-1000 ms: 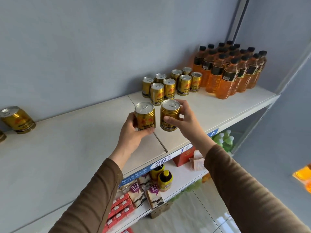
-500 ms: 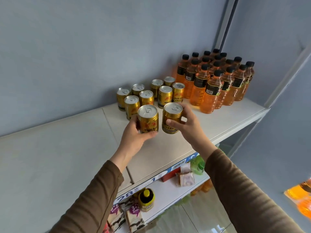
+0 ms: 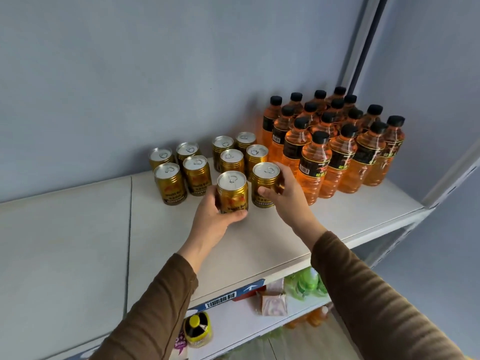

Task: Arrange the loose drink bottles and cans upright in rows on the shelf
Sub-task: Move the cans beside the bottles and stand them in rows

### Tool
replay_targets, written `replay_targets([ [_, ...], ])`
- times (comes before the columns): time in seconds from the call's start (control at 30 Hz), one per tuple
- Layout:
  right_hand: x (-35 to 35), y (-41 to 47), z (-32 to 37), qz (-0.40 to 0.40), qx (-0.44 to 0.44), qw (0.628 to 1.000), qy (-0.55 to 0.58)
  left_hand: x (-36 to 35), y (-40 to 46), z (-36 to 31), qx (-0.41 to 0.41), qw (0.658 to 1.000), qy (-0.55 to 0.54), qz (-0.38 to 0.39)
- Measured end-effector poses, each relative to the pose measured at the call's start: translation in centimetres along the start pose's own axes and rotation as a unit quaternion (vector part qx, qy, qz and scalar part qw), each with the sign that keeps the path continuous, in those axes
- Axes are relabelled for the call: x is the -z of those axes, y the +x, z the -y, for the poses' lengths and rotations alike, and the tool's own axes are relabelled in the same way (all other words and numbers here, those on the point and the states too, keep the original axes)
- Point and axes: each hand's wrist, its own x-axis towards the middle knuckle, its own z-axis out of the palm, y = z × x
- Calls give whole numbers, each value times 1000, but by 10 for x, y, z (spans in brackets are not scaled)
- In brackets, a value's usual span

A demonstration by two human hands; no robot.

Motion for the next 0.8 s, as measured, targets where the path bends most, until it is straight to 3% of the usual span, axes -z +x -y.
replay_targets([
  [0.43, 3, 20, -28, -19, 7, 998, -57, -36, 29, 10, -3, 996, 75, -53],
  [0.8, 4, 35, -36, -7, 31, 999, -38, -54, 37, 1, 0, 986, 126, -113],
])
